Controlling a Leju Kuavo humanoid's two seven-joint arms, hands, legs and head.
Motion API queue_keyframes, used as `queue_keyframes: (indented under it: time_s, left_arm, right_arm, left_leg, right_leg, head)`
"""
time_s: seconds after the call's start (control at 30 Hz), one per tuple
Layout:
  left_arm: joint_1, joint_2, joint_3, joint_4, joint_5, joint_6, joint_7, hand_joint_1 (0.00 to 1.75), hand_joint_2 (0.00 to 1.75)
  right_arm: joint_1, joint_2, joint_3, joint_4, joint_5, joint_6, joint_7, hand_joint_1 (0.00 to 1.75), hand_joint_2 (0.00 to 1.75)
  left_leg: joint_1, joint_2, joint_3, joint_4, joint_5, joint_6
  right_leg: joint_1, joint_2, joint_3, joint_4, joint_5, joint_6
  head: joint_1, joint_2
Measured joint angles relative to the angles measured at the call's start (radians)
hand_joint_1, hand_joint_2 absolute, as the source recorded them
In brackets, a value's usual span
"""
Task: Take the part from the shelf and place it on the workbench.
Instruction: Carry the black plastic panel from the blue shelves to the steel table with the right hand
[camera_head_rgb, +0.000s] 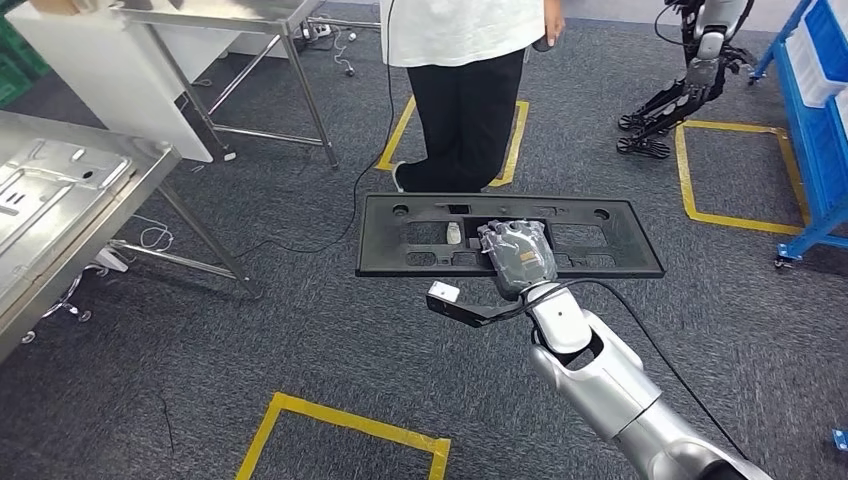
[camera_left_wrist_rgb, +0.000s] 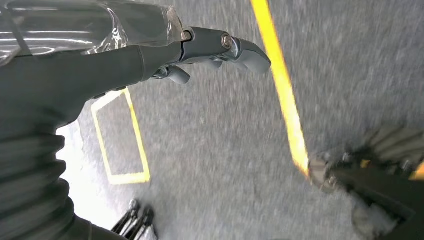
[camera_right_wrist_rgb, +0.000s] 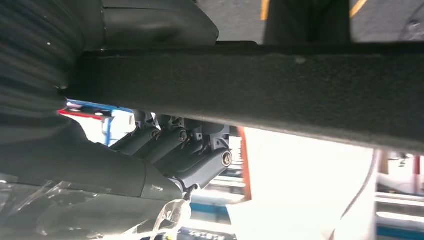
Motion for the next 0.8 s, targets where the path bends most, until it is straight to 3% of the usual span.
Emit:
queue_keyframes:
  time_s: [0.03,0.07,0.13,0.17,0.2,0.27,0.33,0.43,0.47,0.5,0.53,0.57,0.63,0.67,0.7,0.77,0.8]
  left_arm:
    - [0.002,0.000,0.000,0.000,-0.001,-0.001,0.000,0.00,1.75]
    - [0.003,0.000,0.000,0.000,-0.001,-0.001,0.001,0.00,1.75]
    - [0.000,0.005,0.000,0.000,-0.003,-0.001,0.002,0.00,1.75]
    - [-0.005,0.009,0.000,0.000,-0.004,0.000,0.003,0.00,1.75]
    - [-0.009,0.013,0.001,0.000,-0.006,0.000,0.005,0.00,1.75]
    - [-0.012,0.017,0.001,0.000,-0.010,0.001,0.006,0.00,1.75]
    - [-0.010,0.016,0.003,0.000,-0.014,0.001,0.005,0.00,1.75]
    - [-0.015,0.012,0.004,0.000,-0.015,0.000,0.000,0.00,1.75]
    - [-0.017,0.010,0.004,0.000,-0.015,0.000,-0.001,0.00,1.75]
    - [-0.017,0.008,0.004,0.000,-0.016,-0.001,-0.001,0.00,1.75]
    - [-0.017,0.007,0.004,0.000,-0.016,-0.002,-0.001,0.00,1.75]
    - [-0.016,0.007,0.004,0.000,-0.016,-0.002,-0.001,0.00,1.75]
    - [-0.015,0.007,0.005,0.000,-0.016,-0.004,-0.002,0.00,1.75]
    - [-0.014,0.008,0.006,0.000,-0.016,-0.004,-0.002,0.00,1.75]
    - [-0.013,0.009,0.006,0.000,-0.016,-0.004,-0.002,0.00,1.75]
    - [-0.007,0.010,0.006,0.000,-0.016,-0.005,-0.002,0.00,1.75]
    - [-0.002,0.011,0.006,-0.001,-0.016,-0.006,-0.002,0.00,1.75]
  right_arm:
    - [0.002,0.000,0.000,0.000,0.000,0.000,0.000,1.75,1.75]
    - [0.002,0.001,0.000,0.000,0.001,0.000,0.000,1.75,1.75]
    - [0.002,0.002,-0.001,0.000,0.001,0.000,0.000,1.75,1.75]
    - [0.002,0.002,-0.001,0.000,0.002,0.000,0.000,1.75,1.75]
    - [0.003,0.002,-0.002,0.001,0.002,0.000,0.000,1.75,1.75]
    - [0.005,0.004,-0.002,0.001,0.002,0.000,0.001,1.75,1.75]
    - [0.006,0.007,-0.002,0.001,0.001,-0.001,0.001,1.75,1.75]
    - [0.013,0.005,-0.002,0.003,-0.001,-0.003,0.000,1.75,1.75]
    - [0.018,0.003,-0.002,0.004,-0.001,-0.003,0.000,1.75,1.75]
    - [0.022,0.001,-0.002,0.006,-0.001,-0.003,0.000,1.75,1.75]
    - [0.025,0.001,-0.002,0.006,-0.001,-0.003,0.000,1.75,1.75]
    - [0.026,0.001,-0.002,0.007,-0.001,-0.003,0.000,1.75,1.75]
    - [0.024,0.002,-0.002,0.007,-0.001,-0.003,-0.001,1.75,1.75]
    - [0.022,0.002,-0.002,0.007,-0.001,-0.003,-0.001,1.75,1.75]
    - [0.022,0.003,-0.003,0.007,-0.001,-0.003,-0.001,1.75,1.75]
    - [0.021,0.005,-0.003,0.007,-0.001,-0.002,-0.001,1.75,1.75]
    - [0.020,0.007,-0.002,0.007,-0.001,-0.002,-0.001,1.75,1.75]
  left_leg:
    - [-0.005,0.002,0.017,-0.038,0.025,0.008]
    - [-0.015,0.008,0.055,-0.114,0.064,0.018]
    - [-0.043,0.046,0.144,-0.283,0.134,0.042]
    - [-0.054,0.063,0.172,-0.336,0.149,0.053]
    - [-0.061,0.073,0.184,-0.360,0.150,0.061]
    - [-0.058,0.061,0.195,-0.381,0.144,0.067]
    - [-0.047,0.043,0.210,-0.400,0.146,0.069]
    - [-0.032,0.011,0.218,-0.401,0.146,0.071]
    - [-0.029,-0.004,0.220,-0.400,0.145,0.071]
    - [-0.024,-0.018,0.221,-0.398,0.144,0.070]
    - [-0.018,-0.033,0.222,-0.393,0.142,0.066]
    - [-0.012,-0.048,0.222,-0.387,0.138,0.060]
    - [-0.003,-0.075,0.219,-0.366,0.126,0.044]
    - [-0.002,-0.086,0.215,-0.358,0.123,0.038]
    - [-0.002,-0.095,0.211,-0.354,0.123,0.033]
    - [-0.001,-0.109,0.206,-0.355,0.126,0.028]
    - [-0.001,-0.105,0.200,-0.349,0.120,0.025]
  right_leg:
    - [0.002,-0.009,0.005,-0.002,-0.003,-0.002]
    - [0.003,-0.018,0.013,-0.004,-0.006,-0.004]
    - [0.006,-0.036,0.029,-0.011,-0.014,-0.007]
    - [0.007,-0.045,0.034,-0.014,-0.017,-0.007]
    - [0.010,-0.054,0.036,-0.015,-0.019,-0.006]
    - [0.015,-0.068,0.036,-0.015,-0.025,-0.001]
    - [0.016,-0.044,0.020,0.025,-0.052,0.003]
    - [0.013,0.017,-0.086,0.239,-0.138,0.014]
    - [0.012,0.024,-0.123,0.302,-0.153,0.020]
    - [0.010,0.026,-0.141,0.322,-0.148,0.025]
    - [0.005,0.028,-0.138,0.300,-0.123,0.032]
    - [-0.001,0.033,-0.113,0.238,-0.084,0.041]
    - [-0.022,0.076,-0.037,0.083,-0.016,0.058]
    - [-0.030,0.094,-0.011,0.033,0.001,0.058]
    - [-0.034,0.105,0.002,0.008,0.005,0.054]
    - [-0.030,0.084,0.005,0.005,0.005,0.033]
    - [-0.028,0.071,0.005,0.005,0.004,0.026]
  head:
    - [0.000,0.000]
    - [0.000,0.000]
    - [0.000,0.000]
    - [0.000,0.000]
    - [0.000,0.000]
    - [0.000,0.000]
    - [0.000,0.000]
    - [0.000,0.000]
    - [0.000,0.000]
    - [0.000,0.000]
    - [0.000,0.000]
    - [0.000,0.000]
    - [0.000,0.000]
    - [0.000,0.000]
    - [0.000,0.000]
    - [0.000,0.000]
    - [0.000,0.000]
